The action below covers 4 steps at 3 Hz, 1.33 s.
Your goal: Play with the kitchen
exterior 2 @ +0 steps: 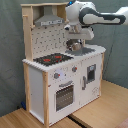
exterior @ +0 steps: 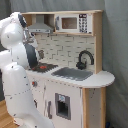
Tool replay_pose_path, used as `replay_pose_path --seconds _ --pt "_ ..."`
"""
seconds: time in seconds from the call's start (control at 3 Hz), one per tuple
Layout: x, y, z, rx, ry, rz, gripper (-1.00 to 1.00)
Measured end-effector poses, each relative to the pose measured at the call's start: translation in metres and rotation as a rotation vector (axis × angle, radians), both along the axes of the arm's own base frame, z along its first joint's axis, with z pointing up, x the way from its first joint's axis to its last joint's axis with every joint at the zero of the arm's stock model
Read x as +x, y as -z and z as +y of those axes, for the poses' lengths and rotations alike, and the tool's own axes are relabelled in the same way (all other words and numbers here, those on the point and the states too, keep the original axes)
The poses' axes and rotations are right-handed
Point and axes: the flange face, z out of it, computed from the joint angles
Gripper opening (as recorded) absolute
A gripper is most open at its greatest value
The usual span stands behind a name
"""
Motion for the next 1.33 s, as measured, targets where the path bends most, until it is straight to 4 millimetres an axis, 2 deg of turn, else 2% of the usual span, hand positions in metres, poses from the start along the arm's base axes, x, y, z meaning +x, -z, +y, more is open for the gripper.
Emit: replay_pose_path --seconds 1.33 --pt "-0.014 0.042 -0.035 0.025 0.006 -0.055 -1.0"
